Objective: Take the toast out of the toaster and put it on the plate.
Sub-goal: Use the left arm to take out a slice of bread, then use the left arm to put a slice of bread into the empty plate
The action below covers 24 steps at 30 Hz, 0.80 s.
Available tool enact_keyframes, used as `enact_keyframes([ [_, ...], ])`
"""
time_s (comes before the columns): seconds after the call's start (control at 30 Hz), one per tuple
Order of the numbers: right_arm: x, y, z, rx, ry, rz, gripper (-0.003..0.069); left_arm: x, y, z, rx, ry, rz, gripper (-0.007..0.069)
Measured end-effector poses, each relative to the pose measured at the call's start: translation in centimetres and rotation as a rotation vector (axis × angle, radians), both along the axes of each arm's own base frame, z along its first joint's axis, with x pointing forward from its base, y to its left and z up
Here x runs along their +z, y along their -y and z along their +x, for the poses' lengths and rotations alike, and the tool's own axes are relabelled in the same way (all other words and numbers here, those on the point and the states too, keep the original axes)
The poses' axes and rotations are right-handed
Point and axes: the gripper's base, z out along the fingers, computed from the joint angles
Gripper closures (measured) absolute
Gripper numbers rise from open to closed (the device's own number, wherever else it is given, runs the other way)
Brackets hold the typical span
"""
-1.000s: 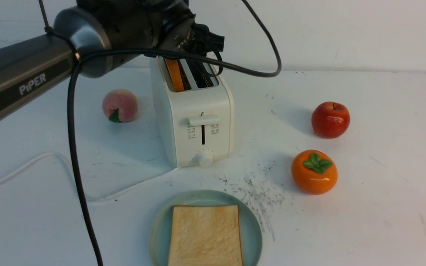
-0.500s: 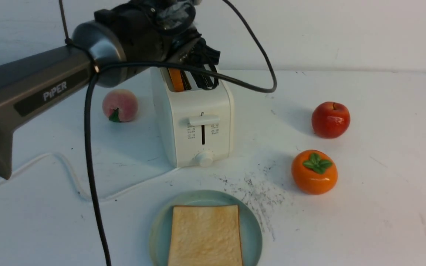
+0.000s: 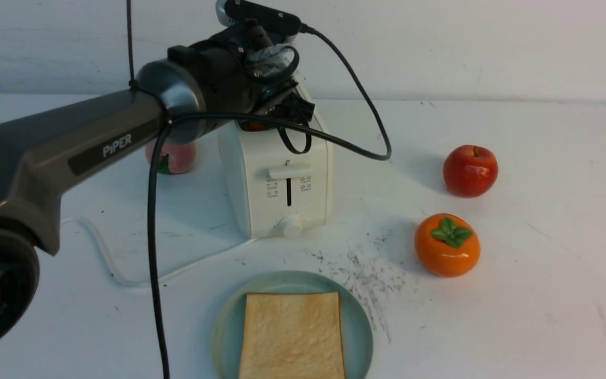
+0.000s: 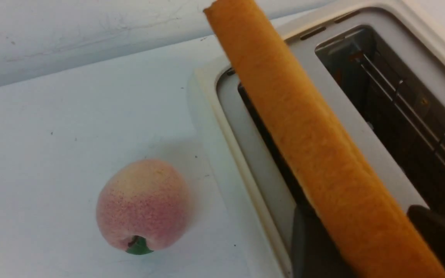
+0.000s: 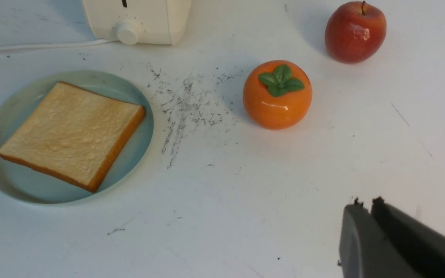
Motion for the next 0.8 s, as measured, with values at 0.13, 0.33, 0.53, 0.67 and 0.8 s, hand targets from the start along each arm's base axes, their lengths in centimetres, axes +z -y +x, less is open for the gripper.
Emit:
enact_keyframes([
  [0.13,0.0,0.0,0.0,0.000,0.000,0.000,0.0615,0.3,0.0,0.0,0.010,0.001,-0.019,0.0522],
  [0.33,0.0,0.0,0.0,0.000,0.000,0.001,0.0615,6.2,-0.6,-0.6,0.067,0.087,-0.100,0.0513],
  [0.53,0.0,0.0,0.0,0.000,0.001,0.002,0.0612,19.3,-3.5,-5.5,0.065,0.370,-0.285,0.0513],
  [0.67,0.0,0.0,0.0,0.000,0.001,0.002,0.0608,23.5,-5.9,-10.0,0.069,0.344,-0.345,0.0513],
  [0.8,0.0,0.0,0.0,0.000,0.001,0.002,0.0604,24.2,-7.5,-13.3,0.044,0.182,-0.276,0.0513],
])
